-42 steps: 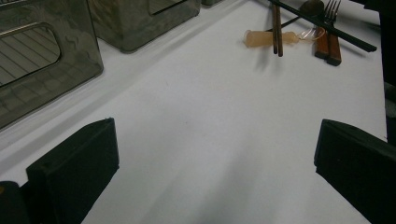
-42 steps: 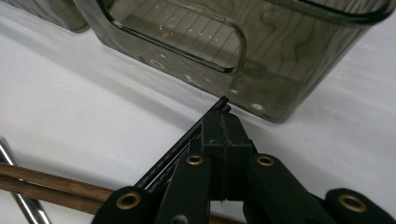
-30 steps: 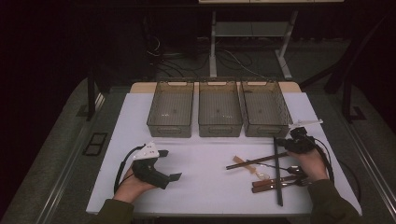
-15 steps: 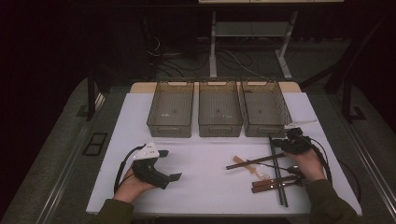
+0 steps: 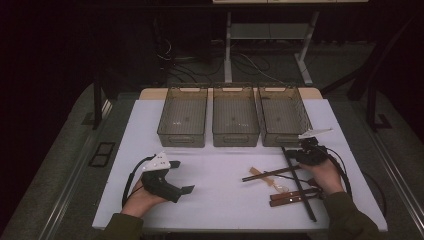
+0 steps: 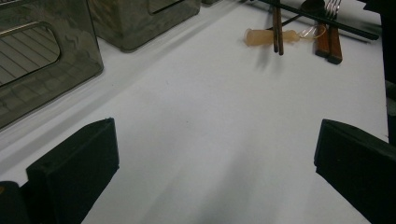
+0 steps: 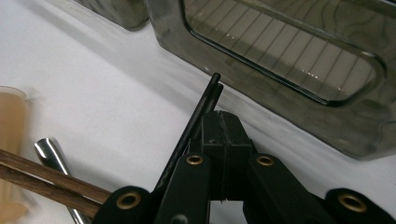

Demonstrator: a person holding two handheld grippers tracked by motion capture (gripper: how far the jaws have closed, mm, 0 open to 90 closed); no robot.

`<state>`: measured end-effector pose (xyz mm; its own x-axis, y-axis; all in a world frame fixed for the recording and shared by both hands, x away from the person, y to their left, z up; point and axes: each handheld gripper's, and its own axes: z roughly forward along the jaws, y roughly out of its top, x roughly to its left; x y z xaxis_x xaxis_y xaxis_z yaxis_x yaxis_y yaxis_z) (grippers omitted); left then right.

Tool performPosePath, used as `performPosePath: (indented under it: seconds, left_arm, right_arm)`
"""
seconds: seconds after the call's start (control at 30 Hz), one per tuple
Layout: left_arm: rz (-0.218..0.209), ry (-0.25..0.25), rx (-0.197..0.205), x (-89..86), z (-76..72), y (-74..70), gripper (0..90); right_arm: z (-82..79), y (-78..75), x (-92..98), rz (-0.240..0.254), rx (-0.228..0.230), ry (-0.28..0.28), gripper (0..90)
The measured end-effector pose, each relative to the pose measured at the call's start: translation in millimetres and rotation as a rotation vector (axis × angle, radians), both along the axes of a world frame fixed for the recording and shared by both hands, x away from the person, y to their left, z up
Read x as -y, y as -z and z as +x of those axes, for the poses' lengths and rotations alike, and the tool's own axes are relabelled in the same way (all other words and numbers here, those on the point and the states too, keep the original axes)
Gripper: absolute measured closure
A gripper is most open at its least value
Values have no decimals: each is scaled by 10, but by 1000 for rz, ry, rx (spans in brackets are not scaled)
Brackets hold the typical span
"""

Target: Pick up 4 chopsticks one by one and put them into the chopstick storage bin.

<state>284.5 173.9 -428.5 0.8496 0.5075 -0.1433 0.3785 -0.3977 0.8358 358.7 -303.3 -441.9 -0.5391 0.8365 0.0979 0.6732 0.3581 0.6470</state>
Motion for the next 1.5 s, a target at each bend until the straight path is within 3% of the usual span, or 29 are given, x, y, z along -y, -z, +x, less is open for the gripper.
performPosePath:
  seconds: [1.5]
  left_arm:
    - [1, 1, 0, -1, 0, 0, 0]
  right_arm:
    - [-16, 4, -393, 4, -1, -135, 898]
